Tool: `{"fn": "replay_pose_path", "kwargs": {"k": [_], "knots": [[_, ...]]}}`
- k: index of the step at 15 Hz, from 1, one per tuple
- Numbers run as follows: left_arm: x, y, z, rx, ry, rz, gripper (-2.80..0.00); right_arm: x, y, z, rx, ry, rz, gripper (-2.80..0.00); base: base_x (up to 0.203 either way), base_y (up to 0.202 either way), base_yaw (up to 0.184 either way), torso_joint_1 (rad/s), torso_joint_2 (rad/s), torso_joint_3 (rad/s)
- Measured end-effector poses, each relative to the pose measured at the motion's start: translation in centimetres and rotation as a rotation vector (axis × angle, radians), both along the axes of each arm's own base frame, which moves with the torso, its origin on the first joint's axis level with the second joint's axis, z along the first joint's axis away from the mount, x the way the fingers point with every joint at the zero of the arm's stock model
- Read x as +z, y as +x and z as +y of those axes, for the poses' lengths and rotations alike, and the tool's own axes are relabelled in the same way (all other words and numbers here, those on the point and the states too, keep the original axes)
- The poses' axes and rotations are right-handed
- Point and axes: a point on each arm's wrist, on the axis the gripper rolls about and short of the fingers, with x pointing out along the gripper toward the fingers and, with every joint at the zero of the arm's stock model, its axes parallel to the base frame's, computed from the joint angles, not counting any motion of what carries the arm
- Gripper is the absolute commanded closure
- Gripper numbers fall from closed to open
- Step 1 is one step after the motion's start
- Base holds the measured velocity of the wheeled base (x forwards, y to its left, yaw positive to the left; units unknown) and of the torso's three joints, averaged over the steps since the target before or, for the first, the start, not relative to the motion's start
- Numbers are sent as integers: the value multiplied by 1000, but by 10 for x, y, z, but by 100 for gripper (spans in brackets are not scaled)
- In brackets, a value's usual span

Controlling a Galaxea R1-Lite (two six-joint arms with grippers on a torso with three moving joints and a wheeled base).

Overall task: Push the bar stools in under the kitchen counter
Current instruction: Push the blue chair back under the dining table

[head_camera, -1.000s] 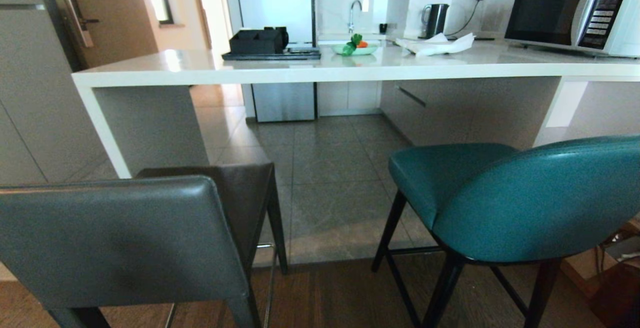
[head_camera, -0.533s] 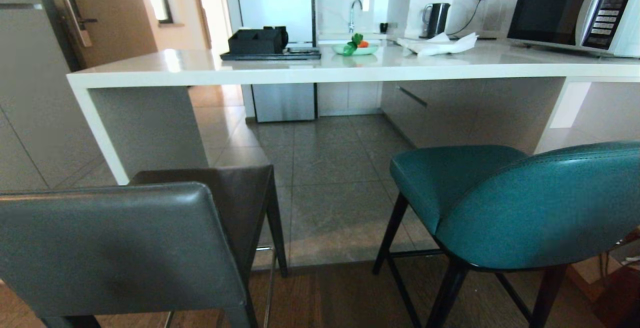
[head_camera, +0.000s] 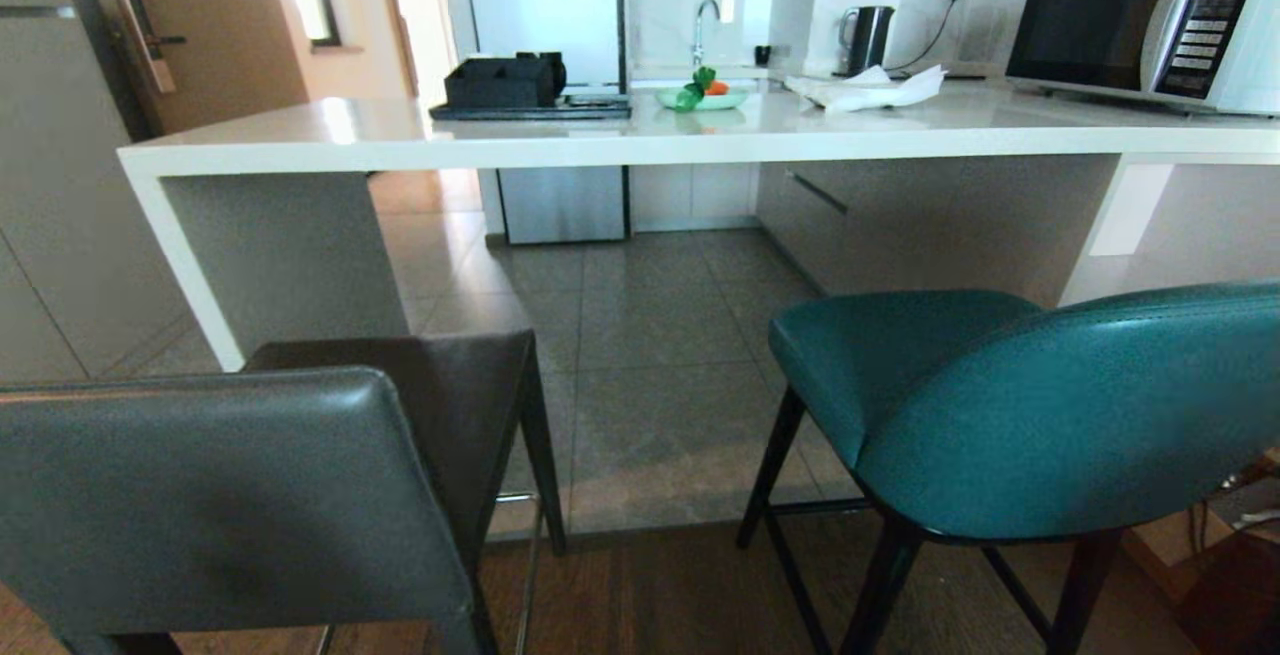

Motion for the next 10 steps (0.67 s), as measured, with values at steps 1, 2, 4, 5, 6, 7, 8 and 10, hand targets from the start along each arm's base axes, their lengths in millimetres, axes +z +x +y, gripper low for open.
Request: {"fn": "replay_pose_path", "kwargs": {"k": [1, 2, 4, 5, 6, 7, 8, 10], "knots": [[0, 0, 0, 1, 0, 0, 0, 0, 0, 0, 1, 0, 0, 0, 0, -201, 2, 2, 5, -1], [0, 0, 0, 0, 0, 0, 0, 0, 0, 0, 0, 0, 0, 0, 0, -193, -2, 2, 2, -2], [0, 0, 0, 0, 0, 0, 0, 0, 0, 0, 0, 0, 0, 0, 0, -192, 2, 0, 1, -1], [0, 0, 0, -1, 0, 0, 0, 0, 0, 0, 0, 0, 0, 0, 0, -200, 2, 4, 0, 0], [0, 0, 0, 0, 0, 0, 0, 0, 0, 0, 0, 0, 0, 0, 0, -193, 2, 2, -2, -1], [0, 0, 0, -1, -1, 0, 0, 0, 0, 0, 0, 0, -1, 0, 0, -196, 1, -1, 2, -2], [0, 0, 0, 0, -1, 0, 0, 0, 0, 0, 0, 0, -1, 0, 0, -193, -1, 3, -2, 2], [0, 0, 0, 0, 0, 0, 0, 0, 0, 0, -1, 0, -1, 0, 0, -195, 2, 2, 2, 5]]}}
